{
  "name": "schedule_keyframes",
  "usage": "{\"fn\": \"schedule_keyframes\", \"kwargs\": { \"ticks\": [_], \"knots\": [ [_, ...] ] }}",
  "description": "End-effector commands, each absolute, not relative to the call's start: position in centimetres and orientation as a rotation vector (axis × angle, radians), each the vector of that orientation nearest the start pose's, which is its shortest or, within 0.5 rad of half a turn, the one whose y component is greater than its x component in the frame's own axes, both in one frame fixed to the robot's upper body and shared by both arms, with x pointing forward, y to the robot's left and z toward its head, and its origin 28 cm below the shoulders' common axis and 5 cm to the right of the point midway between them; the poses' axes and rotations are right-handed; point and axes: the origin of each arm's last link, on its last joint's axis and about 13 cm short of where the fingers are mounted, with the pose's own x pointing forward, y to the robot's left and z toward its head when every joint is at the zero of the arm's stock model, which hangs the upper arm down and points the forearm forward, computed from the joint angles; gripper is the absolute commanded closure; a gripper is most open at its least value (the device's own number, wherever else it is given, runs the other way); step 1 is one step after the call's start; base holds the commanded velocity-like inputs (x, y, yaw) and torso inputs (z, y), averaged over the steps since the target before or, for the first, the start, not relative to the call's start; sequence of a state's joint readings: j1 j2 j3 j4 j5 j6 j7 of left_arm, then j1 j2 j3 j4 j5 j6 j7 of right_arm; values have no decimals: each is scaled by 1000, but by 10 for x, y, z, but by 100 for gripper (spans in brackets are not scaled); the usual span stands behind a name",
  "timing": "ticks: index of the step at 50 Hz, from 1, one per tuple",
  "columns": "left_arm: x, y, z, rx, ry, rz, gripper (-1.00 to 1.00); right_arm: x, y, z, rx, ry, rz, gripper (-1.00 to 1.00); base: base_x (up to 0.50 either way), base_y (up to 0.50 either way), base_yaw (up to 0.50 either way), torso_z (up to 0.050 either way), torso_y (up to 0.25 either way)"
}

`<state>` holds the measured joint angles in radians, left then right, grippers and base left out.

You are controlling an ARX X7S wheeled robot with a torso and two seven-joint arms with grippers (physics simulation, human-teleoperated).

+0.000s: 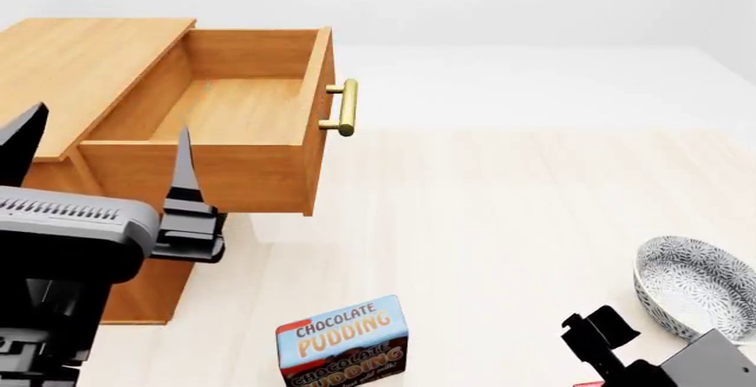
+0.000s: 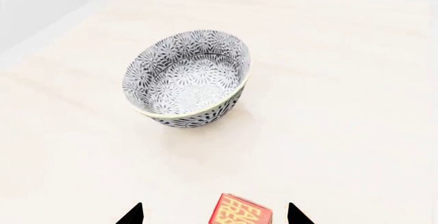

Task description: Put the butter at the back in the top drawer of the cabinet and close it.

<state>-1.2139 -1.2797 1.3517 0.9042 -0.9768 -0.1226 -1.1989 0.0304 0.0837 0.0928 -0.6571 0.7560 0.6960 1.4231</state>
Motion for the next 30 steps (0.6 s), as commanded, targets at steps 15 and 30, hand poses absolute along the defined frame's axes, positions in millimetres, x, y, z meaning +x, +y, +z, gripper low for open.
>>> {"fn": "schedule_keyframes", "kwargs": {
  "ticks": [15,30],
  "knots": [
    [169,245,220,253,-332,31,-100,194,-102,97,397,409,-1051,-100,0,0,0,0,0],
    [170,241,223,238,-319,12,-100,194,-101,88,436,467,-1024,-100,0,0,0,0,0]
  ]
}}
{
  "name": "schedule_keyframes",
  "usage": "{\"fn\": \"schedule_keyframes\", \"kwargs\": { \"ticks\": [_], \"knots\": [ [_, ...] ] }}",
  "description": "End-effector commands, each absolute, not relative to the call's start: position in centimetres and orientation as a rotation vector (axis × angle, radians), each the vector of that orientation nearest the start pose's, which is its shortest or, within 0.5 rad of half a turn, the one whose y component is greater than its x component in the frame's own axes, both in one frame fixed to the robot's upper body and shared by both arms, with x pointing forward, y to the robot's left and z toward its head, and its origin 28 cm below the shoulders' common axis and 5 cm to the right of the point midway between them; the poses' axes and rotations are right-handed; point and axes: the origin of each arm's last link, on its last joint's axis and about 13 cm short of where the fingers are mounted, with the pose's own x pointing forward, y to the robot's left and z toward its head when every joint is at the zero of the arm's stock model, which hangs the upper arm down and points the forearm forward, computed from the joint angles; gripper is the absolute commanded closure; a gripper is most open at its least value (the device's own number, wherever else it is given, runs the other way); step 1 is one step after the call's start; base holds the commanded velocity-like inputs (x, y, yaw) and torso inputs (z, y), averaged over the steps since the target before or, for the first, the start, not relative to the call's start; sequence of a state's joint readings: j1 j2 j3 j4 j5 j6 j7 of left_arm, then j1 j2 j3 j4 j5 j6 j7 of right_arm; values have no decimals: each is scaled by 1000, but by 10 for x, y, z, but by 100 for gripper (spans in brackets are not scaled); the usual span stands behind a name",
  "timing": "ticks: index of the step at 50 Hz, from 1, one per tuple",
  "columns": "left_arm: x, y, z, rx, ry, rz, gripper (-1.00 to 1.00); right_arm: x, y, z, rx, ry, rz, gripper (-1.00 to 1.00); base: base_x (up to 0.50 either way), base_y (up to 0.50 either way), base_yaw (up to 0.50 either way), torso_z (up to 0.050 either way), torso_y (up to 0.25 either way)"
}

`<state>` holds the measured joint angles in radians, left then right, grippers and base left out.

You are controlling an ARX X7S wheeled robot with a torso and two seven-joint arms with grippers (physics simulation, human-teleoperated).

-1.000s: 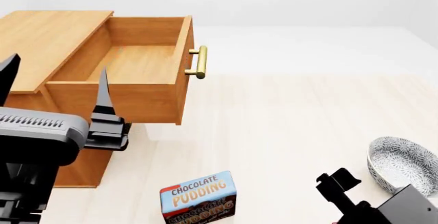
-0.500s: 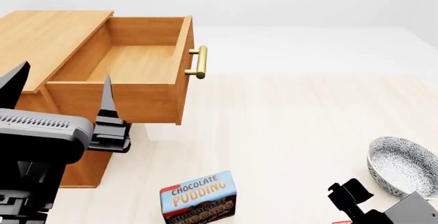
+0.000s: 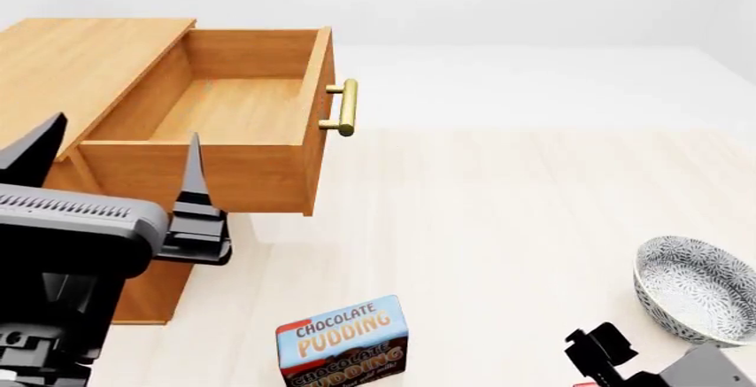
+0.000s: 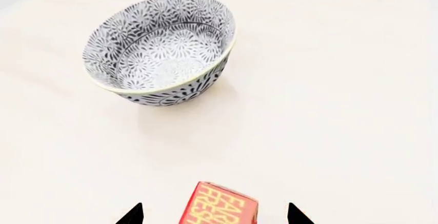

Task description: Put the butter at the back in the top drawer of the cabinet and close it.

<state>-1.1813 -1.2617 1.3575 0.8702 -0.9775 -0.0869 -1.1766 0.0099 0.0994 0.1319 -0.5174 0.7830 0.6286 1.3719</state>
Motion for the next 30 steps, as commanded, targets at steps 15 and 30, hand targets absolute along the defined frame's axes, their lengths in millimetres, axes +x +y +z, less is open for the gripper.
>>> {"fn": "schedule_keyframes", "kwargs": {
  "ticks": [15,30],
  "knots": [
    [171,240,220,232,-305,5,-100,201,-102,79,447,494,-1003,-100,0,0,0,0,0],
    [176,240,214,226,-285,3,-100,212,-106,63,457,532,-988,-100,0,0,0,0,0]
  ]
}}
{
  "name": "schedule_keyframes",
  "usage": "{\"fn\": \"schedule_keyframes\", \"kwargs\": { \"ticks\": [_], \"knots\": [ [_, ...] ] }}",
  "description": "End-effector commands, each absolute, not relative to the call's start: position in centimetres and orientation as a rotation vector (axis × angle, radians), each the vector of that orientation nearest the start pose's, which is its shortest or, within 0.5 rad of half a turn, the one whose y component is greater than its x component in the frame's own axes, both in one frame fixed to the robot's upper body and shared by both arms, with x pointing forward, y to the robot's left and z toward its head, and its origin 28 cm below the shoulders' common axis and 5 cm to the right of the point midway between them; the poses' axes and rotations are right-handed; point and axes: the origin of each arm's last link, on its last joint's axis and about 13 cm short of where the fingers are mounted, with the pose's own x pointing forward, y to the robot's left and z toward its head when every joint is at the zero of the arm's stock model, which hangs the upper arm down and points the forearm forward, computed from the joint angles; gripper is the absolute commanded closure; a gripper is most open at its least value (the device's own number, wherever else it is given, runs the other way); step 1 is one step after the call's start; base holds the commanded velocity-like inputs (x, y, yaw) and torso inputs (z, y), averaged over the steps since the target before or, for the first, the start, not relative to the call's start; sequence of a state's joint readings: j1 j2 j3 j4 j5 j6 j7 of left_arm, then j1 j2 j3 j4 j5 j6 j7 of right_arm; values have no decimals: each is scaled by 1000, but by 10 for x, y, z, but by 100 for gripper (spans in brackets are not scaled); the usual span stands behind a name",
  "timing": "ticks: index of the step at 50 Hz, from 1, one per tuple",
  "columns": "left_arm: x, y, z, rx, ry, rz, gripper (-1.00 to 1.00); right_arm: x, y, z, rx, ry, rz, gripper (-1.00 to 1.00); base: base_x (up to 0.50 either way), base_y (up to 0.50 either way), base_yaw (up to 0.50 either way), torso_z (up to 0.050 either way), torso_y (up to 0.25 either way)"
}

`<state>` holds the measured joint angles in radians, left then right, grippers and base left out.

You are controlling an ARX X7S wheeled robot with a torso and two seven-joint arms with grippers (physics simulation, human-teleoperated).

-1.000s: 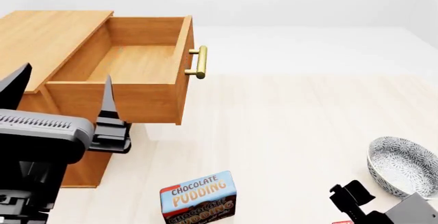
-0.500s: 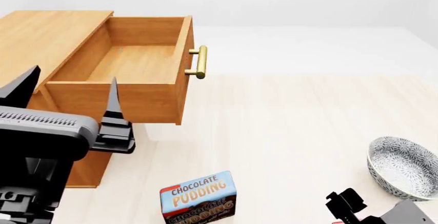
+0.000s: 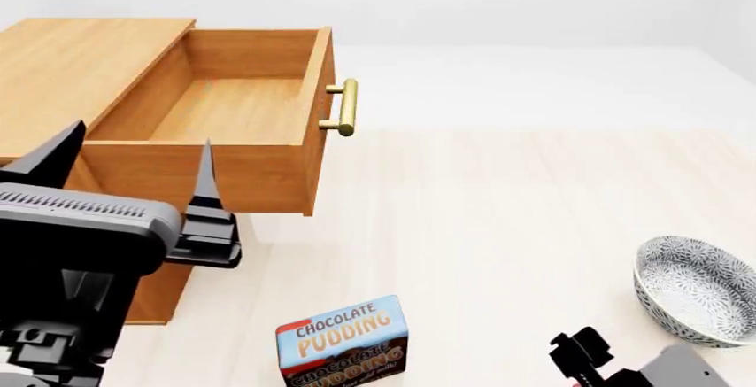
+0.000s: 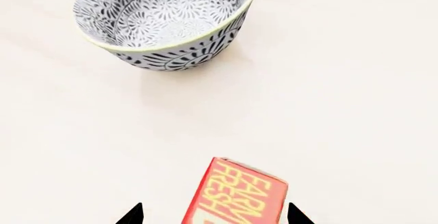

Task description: Put the butter at the back in the top drawer of the cabinet and close it.

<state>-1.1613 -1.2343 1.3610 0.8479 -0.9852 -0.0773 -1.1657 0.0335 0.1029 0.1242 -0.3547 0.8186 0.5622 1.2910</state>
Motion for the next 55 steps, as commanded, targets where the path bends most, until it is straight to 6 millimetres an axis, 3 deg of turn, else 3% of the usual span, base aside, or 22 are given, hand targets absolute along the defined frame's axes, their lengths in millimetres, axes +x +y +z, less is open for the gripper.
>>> {"fn": "schedule_keyframes", "kwargs": {
  "ticks": [1,44,45,55],
  "knots": [
    [176,240,213,226,-284,3,-100,213,-107,63,458,533,-989,-100,0,0,0,0,0],
    [176,244,215,219,-271,18,-100,211,-114,48,467,572,-1024,-100,0,0,0,0,0],
    [176,244,215,219,-271,18,-100,211,-114,48,471,573,-1025,100,0,0,0,0,0],
    [174,244,215,217,-271,21,-100,210,-114,48,477,575,-1026,100,0,0,0,0,0]
  ]
}}
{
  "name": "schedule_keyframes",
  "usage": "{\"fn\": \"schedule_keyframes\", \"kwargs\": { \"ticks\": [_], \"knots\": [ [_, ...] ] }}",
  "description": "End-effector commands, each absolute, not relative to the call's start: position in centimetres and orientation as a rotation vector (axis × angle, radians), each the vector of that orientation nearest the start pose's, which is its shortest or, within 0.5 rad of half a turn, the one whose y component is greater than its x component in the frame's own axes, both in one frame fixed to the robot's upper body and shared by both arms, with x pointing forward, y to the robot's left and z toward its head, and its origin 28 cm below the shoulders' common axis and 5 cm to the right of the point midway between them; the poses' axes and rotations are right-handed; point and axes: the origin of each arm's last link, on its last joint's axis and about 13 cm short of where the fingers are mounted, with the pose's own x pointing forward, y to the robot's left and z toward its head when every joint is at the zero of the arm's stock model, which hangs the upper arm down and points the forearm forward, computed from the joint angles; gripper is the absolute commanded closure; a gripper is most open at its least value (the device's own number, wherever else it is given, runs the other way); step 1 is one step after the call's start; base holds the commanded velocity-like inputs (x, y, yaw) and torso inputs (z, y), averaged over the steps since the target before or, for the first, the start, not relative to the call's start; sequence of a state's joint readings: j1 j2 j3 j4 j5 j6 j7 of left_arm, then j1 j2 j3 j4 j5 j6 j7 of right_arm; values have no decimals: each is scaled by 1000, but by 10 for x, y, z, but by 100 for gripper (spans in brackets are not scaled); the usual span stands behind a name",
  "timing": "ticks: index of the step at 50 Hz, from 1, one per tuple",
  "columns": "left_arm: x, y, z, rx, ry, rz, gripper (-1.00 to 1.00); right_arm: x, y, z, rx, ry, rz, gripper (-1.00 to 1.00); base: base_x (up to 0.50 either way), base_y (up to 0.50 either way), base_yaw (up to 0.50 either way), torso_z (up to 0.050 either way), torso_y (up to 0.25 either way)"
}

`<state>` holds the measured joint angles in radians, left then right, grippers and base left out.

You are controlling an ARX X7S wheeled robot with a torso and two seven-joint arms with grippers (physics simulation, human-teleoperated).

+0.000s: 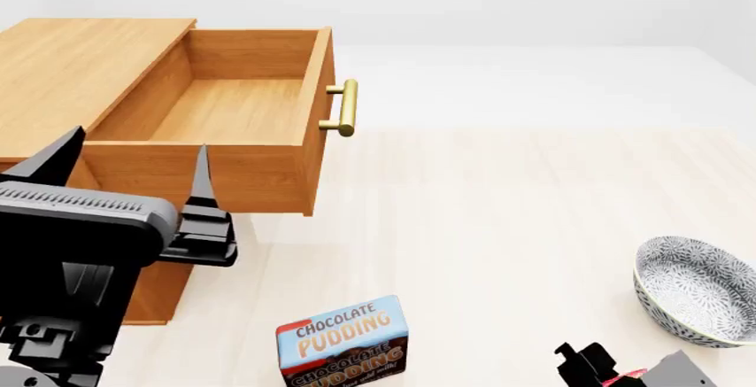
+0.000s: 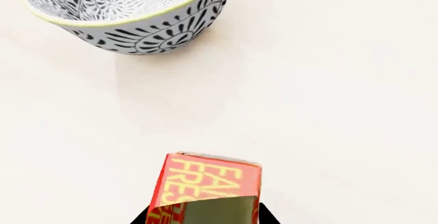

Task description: Put the butter at the back in the top drawer of the cabinet and close it.

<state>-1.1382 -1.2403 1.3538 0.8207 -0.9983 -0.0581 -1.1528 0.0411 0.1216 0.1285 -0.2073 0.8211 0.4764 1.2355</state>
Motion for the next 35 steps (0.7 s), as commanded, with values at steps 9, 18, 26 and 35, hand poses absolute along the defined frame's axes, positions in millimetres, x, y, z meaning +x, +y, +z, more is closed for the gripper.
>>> {"fn": "schedule_keyframes", "kwargs": {
  "ticks": [9,18,26,35],
  "knots": [
    [173,244,215,215,-270,20,-100,209,-113,51,467,557,-1025,100,1,0,0,0,0],
    [173,243,209,211,-265,11,-100,203,-105,89,418,403,-950,100,0,0,0,0,0],
    [173,240,205,210,-259,-3,-100,197,-95,133,398,273,-795,100,0,0,0,0,0],
    [172,234,203,202,-262,-26,-100,198,-89,177,399,87,-604,100,0,0,0,0,0]
  ]
}}
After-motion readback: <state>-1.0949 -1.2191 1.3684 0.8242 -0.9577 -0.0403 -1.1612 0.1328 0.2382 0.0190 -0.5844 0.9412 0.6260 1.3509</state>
